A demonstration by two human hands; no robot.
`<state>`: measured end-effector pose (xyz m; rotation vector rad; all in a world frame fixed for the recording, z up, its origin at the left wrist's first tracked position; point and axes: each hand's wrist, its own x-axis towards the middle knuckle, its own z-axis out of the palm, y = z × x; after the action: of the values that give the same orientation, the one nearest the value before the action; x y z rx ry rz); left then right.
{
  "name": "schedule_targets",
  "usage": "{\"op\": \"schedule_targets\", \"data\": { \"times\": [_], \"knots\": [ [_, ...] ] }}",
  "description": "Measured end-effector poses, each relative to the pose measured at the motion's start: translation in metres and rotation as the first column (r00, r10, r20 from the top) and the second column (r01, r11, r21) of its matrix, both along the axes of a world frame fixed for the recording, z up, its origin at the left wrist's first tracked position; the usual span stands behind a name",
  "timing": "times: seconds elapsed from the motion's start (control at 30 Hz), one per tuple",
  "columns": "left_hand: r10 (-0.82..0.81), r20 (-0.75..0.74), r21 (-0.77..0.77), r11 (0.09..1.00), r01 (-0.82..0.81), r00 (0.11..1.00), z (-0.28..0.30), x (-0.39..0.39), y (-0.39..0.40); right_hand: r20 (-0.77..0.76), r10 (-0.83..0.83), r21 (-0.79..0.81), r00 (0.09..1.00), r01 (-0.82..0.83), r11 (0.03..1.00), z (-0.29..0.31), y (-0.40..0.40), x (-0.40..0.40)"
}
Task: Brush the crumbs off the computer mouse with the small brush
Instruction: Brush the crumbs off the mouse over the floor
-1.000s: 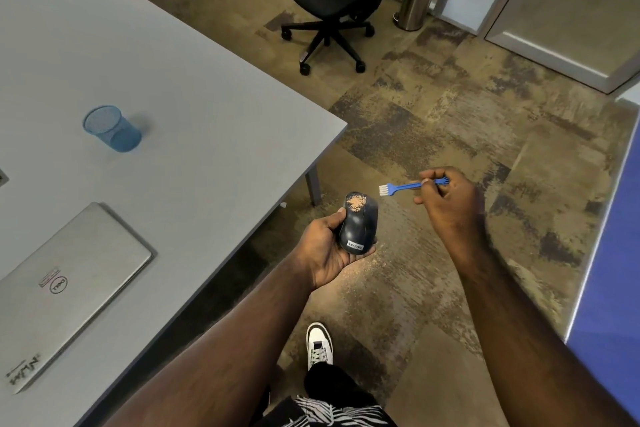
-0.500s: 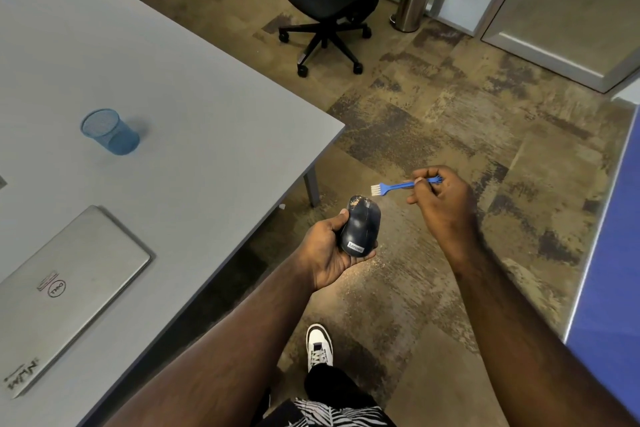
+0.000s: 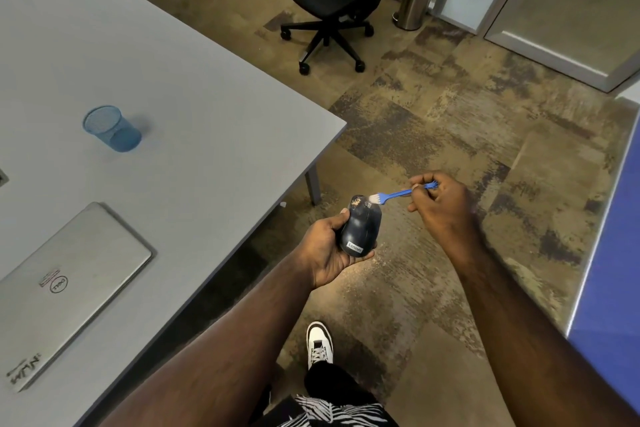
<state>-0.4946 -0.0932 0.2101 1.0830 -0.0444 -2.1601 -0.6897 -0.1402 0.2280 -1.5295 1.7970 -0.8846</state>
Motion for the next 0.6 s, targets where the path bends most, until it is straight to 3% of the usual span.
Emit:
{"op": "schedule_targets", "data": {
  "times": [0.1,0.17,0.3,0.43,0.6],
  "knots": [
    [0.0,0.006,0.004,1.0,0.0,1.0,-0.0009,0.0002,0.0005,0.03,-0.066,-0.03,0.997,0.067,0.997,0.0016,-0.0038,-0.0047],
    [0.004,0.008,0.001,1.0,-0.004,1.0,-0.0002,0.0001,0.0001,0.086,-0.023,-0.031,0.996,0.026,0.999,0.0019,-0.0033,-0.0023],
    [0.003,0.049,0.003,1.0,-0.003,0.999,-0.0008,0.001,-0.0017,0.001,0.008,-0.014,1.0,-0.008,1.0,0.0023,-0.0052,-0.001],
    [0.01,0.04,-0.008,1.0,-0.009,0.999,0.0004,-0.0001,-0.0008,0.086,0.008,-0.038,0.996,-0.005,0.999,0.0048,-0.0096,-0.0019],
    [0.014,0.011,-0.008,1.0,-0.014,1.0,0.0032,0.0018,-0.0011,0.024,0.032,-0.065,0.999,-0.03,0.997,0.0065,-0.0076,0.0001]
  ]
}}
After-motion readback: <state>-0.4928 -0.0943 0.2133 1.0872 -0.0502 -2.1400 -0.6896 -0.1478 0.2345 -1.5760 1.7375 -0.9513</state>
